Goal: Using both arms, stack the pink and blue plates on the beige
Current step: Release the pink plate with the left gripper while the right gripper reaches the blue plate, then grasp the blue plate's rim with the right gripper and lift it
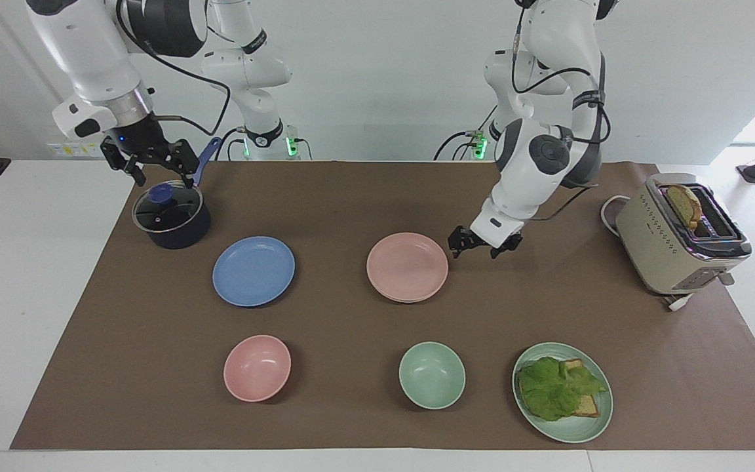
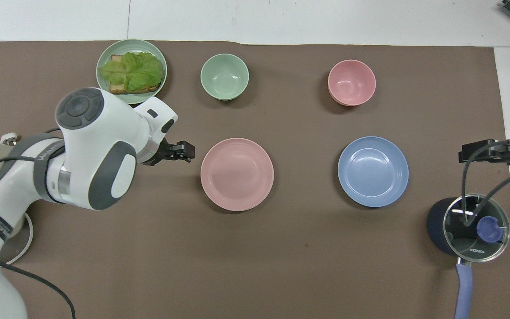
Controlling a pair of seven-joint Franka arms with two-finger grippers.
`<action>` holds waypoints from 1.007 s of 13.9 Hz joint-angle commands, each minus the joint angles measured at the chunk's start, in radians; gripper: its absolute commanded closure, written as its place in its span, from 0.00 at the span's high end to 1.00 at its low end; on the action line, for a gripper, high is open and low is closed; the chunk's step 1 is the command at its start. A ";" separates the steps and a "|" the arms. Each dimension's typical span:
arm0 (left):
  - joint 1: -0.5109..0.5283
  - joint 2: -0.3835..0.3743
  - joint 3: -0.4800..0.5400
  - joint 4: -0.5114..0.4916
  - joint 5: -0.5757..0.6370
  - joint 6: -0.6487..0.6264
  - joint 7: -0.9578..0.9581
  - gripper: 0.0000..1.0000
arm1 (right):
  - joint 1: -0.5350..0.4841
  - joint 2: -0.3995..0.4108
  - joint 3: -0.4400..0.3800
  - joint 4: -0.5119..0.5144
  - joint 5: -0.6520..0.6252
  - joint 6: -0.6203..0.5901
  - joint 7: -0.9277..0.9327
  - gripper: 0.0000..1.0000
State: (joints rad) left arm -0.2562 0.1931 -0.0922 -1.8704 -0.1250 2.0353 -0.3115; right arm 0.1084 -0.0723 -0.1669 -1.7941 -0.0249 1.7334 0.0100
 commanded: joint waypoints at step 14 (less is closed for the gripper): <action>0.324 -0.129 -0.003 0.237 0.142 -0.336 0.322 1.00 | -0.015 0.262 0.004 -0.360 0.088 0.555 -0.197 1.00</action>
State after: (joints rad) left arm 0.0597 0.1034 -0.0835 -1.6325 -0.0028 1.7433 -0.0066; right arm 0.1069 0.1758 -0.1663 -2.1307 0.0144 2.2509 -0.1314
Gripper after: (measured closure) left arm 0.000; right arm 0.000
